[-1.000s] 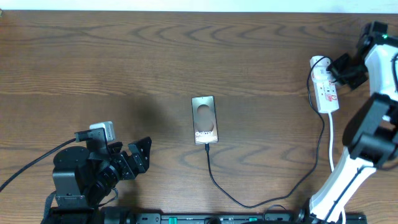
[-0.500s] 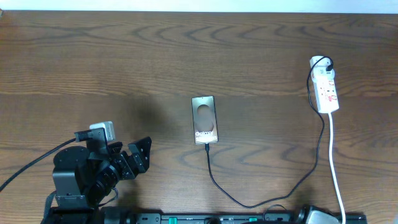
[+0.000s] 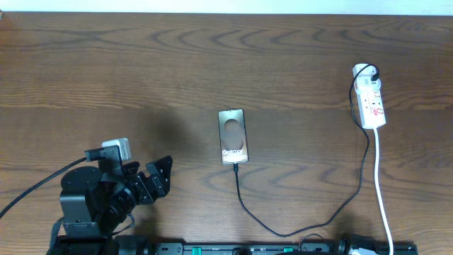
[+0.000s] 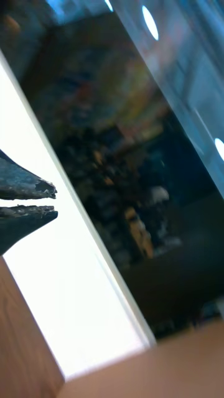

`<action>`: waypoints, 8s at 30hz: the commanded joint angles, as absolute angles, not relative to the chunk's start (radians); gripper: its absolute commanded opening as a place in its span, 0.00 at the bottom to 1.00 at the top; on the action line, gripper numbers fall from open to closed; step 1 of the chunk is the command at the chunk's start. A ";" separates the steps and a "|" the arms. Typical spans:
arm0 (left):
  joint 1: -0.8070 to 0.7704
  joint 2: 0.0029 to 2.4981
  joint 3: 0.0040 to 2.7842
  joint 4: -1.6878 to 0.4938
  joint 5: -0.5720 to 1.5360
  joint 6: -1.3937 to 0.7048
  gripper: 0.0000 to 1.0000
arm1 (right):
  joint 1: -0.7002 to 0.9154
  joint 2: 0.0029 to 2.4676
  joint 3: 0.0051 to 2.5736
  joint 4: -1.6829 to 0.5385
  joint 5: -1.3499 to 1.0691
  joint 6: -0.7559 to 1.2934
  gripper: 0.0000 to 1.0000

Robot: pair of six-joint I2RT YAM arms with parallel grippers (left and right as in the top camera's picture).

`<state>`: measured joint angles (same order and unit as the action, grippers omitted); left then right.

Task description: Plug charger to phone and switch on socket

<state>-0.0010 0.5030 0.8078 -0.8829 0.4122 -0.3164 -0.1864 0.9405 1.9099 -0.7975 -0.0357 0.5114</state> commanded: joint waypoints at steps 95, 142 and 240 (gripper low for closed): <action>0.004 0.501 0.804 -0.882 0.406 -0.307 0.90 | 0.027 0.007 0.282 0.031 0.391 1.095 0.99; 0.004 0.501 0.804 -0.882 0.406 -0.307 0.90 | 0.026 0.013 0.037 -0.125 0.303 0.635 0.99; -0.013 0.001 0.004 -0.019 -0.046 0.052 0.90 | -0.045 0.006 0.006 -0.071 0.046 0.089 0.99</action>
